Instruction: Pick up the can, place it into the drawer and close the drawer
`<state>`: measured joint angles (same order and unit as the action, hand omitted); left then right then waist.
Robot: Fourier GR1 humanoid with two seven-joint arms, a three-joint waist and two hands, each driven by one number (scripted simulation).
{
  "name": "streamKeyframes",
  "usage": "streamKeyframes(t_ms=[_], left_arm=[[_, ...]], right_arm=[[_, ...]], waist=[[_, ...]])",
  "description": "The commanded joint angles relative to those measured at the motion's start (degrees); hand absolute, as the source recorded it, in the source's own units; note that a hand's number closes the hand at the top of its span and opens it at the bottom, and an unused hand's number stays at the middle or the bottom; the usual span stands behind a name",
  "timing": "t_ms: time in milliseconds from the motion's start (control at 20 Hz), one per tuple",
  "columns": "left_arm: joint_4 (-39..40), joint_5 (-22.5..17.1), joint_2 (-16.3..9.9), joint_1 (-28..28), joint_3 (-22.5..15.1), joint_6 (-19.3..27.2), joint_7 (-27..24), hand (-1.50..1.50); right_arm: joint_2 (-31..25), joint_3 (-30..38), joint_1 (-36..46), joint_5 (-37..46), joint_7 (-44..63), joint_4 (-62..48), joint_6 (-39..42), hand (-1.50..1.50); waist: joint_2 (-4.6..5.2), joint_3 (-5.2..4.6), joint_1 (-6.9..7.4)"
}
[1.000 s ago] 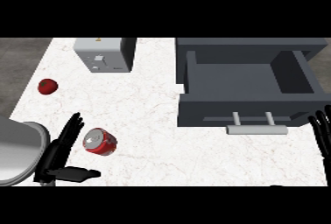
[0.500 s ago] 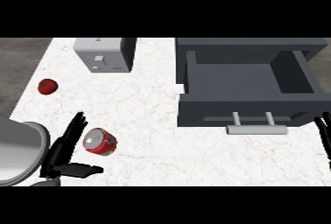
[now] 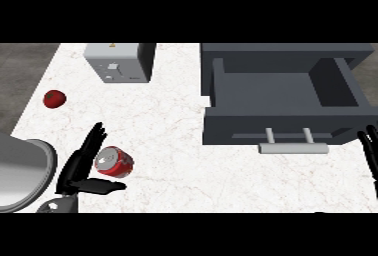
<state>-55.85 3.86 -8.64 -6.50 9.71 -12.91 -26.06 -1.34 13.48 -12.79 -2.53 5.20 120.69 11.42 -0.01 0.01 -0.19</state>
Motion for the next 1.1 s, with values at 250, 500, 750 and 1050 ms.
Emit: streamKeyframes(t_ms=[250, 500, 750, 1050], left_arm=[[2.43, 0.15, 1.15, 0.04, -2.02, -0.38, -2.23, -1.50], [8.97, 0.58, 1.56, -9.32, -1.39, 1.93, -0.92, -1.50], [-2.45, -0.18, 4.58, 0.33, -5.17, 1.22, 0.31, 1.50], [3.58, -2.89, 3.17, -6.45, -3.18, -2.21, -0.31, 1.50]], right_arm=[[1.24, -0.44, -1.77, -0.46, 0.59, 2.93, 0.74, -1.50], [0.20, 1.35, -3.75, -3.25, 2.29, 4.74, 2.13, -1.50], [0.90, 1.42, -2.05, -2.67, 1.69, 3.97, 1.32, -1.50], [0.21, 3.47, -2.93, -3.59, -1.95, 0.35, 2.67, -1.50]], waist=[[-0.02, -0.01, 0.01], [0.01, -0.02, -0.26], [-0.07, 0.01, 0.14], [-0.02, 0.00, -0.03]])
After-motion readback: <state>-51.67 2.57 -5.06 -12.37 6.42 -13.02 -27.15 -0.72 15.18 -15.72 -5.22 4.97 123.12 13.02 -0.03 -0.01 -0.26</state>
